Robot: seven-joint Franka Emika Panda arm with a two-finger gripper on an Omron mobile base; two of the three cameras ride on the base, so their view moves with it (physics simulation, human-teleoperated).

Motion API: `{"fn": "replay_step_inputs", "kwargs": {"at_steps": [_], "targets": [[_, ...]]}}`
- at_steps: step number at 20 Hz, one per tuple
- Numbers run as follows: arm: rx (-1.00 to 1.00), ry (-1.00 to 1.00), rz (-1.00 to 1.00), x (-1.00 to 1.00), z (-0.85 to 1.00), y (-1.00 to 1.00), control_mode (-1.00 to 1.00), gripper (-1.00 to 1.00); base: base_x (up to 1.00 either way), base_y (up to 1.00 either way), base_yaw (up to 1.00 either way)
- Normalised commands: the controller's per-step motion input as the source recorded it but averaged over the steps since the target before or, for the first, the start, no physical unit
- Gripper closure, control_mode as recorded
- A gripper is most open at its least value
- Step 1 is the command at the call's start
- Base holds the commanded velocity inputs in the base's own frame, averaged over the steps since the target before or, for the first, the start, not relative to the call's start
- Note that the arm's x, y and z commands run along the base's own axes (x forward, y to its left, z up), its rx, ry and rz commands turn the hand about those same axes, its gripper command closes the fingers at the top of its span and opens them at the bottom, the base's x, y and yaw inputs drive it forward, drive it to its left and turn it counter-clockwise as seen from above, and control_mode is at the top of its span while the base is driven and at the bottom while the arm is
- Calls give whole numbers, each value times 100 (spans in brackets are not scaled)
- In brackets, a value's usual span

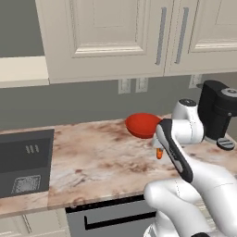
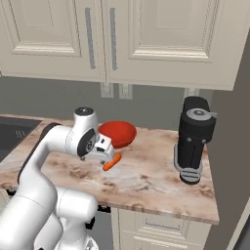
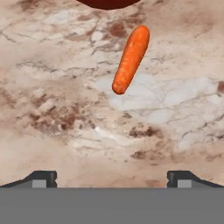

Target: Place the two vegetables and bowl onto the tray for setting up a vegetable dip station.

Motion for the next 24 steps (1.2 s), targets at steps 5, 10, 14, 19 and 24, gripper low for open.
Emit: {"fn": "replay_step_inputs", "kwargs": {"at_steps": [5,10,14,19,24], "targets": [[0,0,0,33,-37,-1,-100,-100,0,0,0],[0,0,0,39,-31,-4,-100,-100,0,0,0],[0,0,0,33,-15,-17,-100,-100,0,0,0],[0,0,0,31,-7,-19,-100,-100,0,0,0],[0,0,0,32,-16,-1,-100,-100,0,0,0]]}}
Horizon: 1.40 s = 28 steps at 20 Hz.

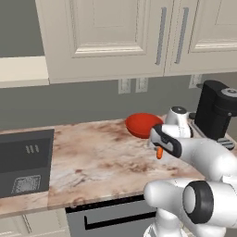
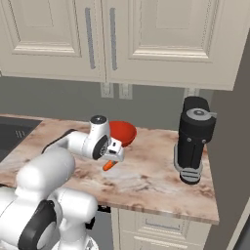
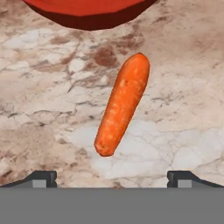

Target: Place the two vegetables and bowl onto the tray for setting up a vegetable dip station.

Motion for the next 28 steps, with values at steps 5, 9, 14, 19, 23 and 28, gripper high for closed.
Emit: {"fn": "replay_step_inputs", "kwargs": {"at_steps": [5,9,14,19,23,28], "targets": [[0,0,0,30,-23,0,-100,-100,0,0,0],[0,0,0,31,-24,-3,-100,-100,0,0,0],[0,0,0,26,-20,-3,-100,-100,0,0,0],[0,0,0,19,-21,-12,-100,-100,0,0,0],[0,0,0,11,-20,-8,-100,-100,0,0,0],[0,0,0,12,-16,0,-100,-100,0,0,0]]}}
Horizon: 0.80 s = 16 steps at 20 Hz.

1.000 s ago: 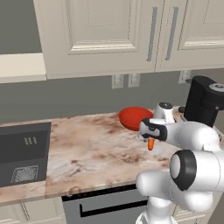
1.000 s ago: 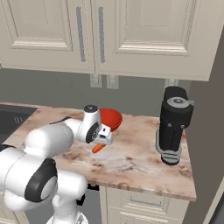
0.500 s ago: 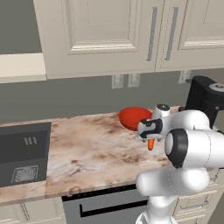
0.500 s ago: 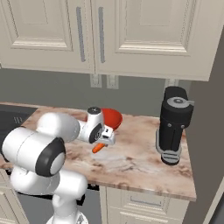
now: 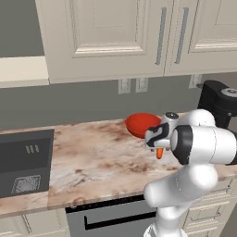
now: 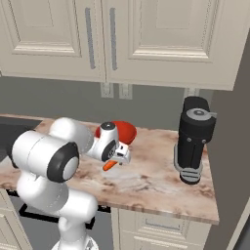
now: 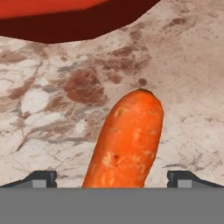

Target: Place the two vegetables and bowl onto the tray for setting up a vegetable dip station.

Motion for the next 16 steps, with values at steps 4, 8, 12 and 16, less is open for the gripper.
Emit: {"fn": "replay_step_inputs", "kwargs": {"at_steps": [4,8,12,16], "targets": [[0,2,0,10,-10,0,-100,-100,0,0,0],[0,2,0,0,-5,0,-100,100,0,0,0],[0,0,0,0,0,0,-100,100,0,0,0],[0,-1,0,0,10,-1,-100,100,0,0,0]]}}
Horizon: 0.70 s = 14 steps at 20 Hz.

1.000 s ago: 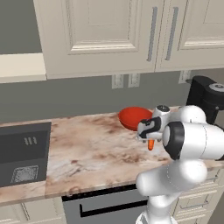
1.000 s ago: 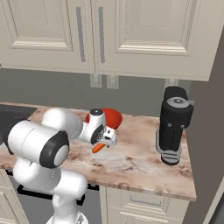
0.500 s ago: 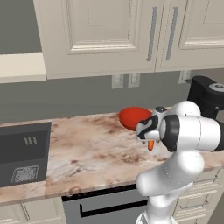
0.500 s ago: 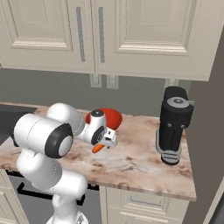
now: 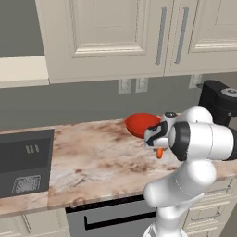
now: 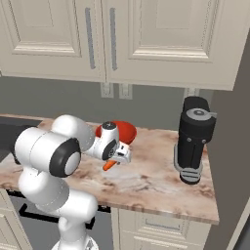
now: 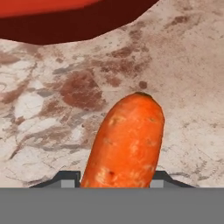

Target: Place the two vegetables and bowl onto the tray for setting up a vegetable dip station.

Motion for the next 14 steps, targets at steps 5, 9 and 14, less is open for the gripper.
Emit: {"fn": "replay_step_inputs", "kwargs": {"at_steps": [5,9,14], "targets": [[0,-1,0,-10,33,-6,-100,100,0,0,0],[0,0,0,-36,34,-2,-100,100,0,0,0],[0,0,0,-24,38,0,-100,100,0,0,0]]}}
